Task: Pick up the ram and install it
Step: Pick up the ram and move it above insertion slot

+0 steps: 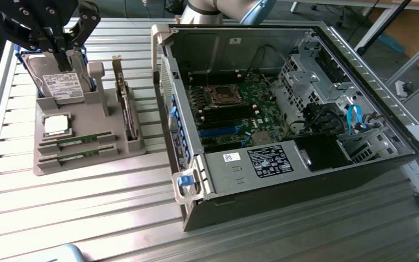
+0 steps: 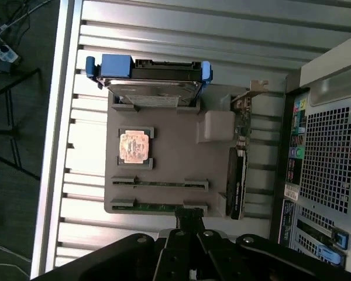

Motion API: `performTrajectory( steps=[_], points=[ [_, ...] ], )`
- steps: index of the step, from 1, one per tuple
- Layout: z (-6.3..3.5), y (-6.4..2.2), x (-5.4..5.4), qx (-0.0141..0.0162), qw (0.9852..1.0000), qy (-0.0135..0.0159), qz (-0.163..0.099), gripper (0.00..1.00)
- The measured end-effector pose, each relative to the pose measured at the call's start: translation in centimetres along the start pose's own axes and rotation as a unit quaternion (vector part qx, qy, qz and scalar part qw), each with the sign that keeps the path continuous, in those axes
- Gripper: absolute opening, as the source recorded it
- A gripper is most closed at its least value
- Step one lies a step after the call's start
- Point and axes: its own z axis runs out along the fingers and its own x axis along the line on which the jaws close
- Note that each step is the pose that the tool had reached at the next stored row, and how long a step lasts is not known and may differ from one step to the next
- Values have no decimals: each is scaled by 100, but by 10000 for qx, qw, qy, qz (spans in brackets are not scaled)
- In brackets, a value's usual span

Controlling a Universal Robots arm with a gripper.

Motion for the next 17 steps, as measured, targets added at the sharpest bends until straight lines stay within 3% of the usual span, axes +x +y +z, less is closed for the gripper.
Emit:
performTrajectory(
  steps=[9,17],
  points=[
    [1,-1,0,-13,9987,22,-516,11],
    [0,-1,0,-24,9949,44,-1010,11]
  ],
)
